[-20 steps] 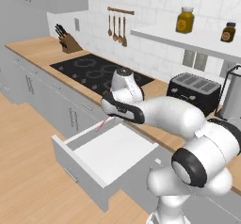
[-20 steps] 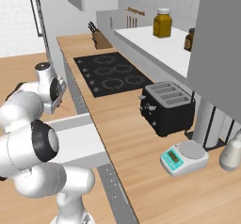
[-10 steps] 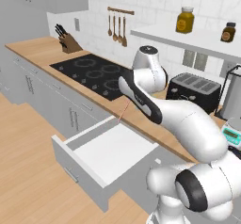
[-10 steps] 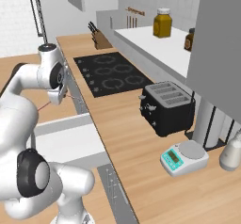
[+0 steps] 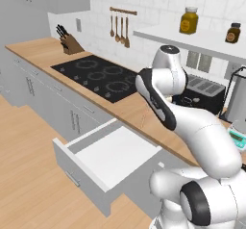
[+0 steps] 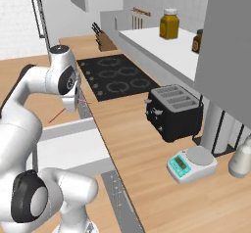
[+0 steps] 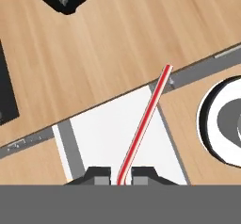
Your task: Take a straw from the drawer in front and place it inside the glass cup on the dining counter.
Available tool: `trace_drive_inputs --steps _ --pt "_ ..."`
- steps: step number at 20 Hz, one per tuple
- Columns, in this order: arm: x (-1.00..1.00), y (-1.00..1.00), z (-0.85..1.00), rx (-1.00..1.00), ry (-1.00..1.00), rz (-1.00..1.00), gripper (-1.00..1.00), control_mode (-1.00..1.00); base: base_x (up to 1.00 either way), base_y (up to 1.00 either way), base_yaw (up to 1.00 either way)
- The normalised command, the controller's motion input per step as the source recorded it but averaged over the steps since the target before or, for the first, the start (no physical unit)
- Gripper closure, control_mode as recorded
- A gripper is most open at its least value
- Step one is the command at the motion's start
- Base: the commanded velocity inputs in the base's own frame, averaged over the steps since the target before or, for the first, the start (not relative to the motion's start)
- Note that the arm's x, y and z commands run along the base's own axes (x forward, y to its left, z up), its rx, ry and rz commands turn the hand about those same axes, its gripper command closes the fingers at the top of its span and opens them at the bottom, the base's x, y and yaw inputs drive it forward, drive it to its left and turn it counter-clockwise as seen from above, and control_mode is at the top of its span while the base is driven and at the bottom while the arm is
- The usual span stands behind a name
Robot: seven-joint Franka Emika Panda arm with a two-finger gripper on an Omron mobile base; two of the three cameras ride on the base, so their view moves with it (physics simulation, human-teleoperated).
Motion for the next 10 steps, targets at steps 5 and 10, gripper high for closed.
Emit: trace_drive_inputs --steps 5,10 --pt "-0.06 0.0 0.0 -0.01 0.0 0.01 1.0 1.0 -0.75 0.0 0.03" --pt "0.0 0.0 0.0 0.0 0.0 0.0 1.0 1.0 -1.0 0.05 0.06"
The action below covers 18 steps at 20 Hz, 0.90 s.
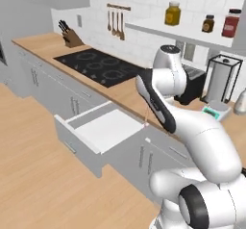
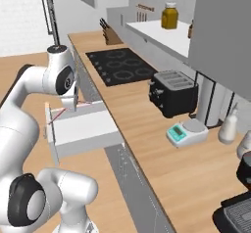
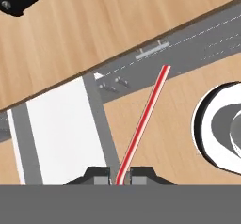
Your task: Take a straw from the drawer in front and place it inside the glass cup on the dining counter.
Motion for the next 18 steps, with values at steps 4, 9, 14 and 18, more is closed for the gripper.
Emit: trace_drive_inputs --steps 4,9,14,18 --pt "0.0 0.0 0.0 0.0 0.0 0.0 1.0 1.0 -0.76 0.53 0.56" --pt "0.0 0.0 0.0 0.0 0.0 0.0 1.0 1.0 -0.28 0.65 0.85" --pt "0.0 0.0 0.0 0.0 0.0 0.0 1.0 1.0 -0.39 0.39 0.67" --pt "0.0 0.0 0.0 0.0 0.0 0.0 1.0 1.0 -0.83 0.42 0.24"
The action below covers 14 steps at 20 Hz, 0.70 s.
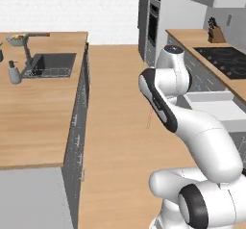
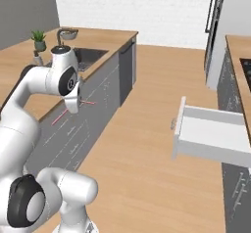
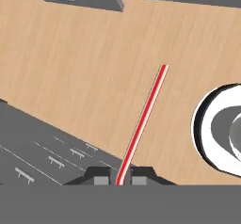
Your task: Take a straw from the drawer in front and place it inside the glass cup on the dining counter.
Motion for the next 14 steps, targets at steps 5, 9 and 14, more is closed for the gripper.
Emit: trace_drive_inputs --steps 5,9,14 --pt "0.0 0.0 0.0 0.0 0.0 0.0 1.0 1.0 -0.58 0.79 -0.02" --pt "0.0 0.0 0.0 0.0 0.0 0.0 1.0 1.0 -0.09 1.0 -0.24" --pt "0.0 0.0 0.0 0.0 0.0 0.0 1.0 1.0 0.0 1.0 -0.35"
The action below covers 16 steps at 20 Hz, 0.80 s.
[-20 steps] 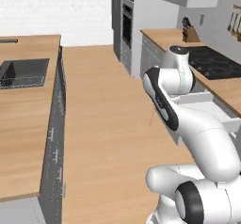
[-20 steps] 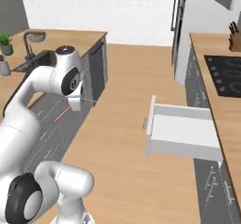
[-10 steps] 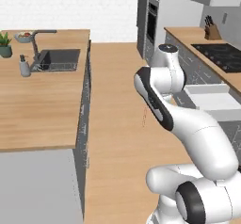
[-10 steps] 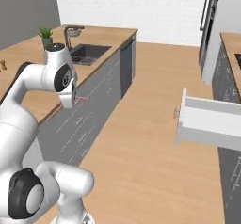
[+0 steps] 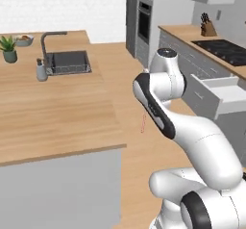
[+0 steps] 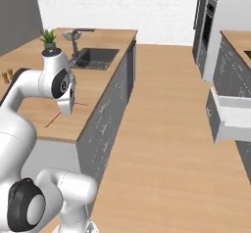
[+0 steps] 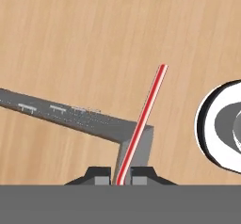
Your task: Take a straw from the drawer in front and place it inside the glass cup on the dining counter.
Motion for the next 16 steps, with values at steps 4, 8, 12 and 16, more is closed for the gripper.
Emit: trace_drive_inputs --steps 4,8,12,16 --pt "0.0 0.0 0.0 0.0 0.0 0.0 1.0 1.0 0.0 1.0 -0.34" --pt "0.0 0.0 0.0 0.0 0.0 0.0 1.0 1.0 -0.25 1.0 -0.26" --pt "0.0 0.0 0.0 0.0 0.0 0.0 1.0 1.0 -0.57 1.0 -0.13" --pt "0.0 0.0 0.0 0.0 0.0 0.0 1.0 1.0 -0.64 1.0 -0.01"
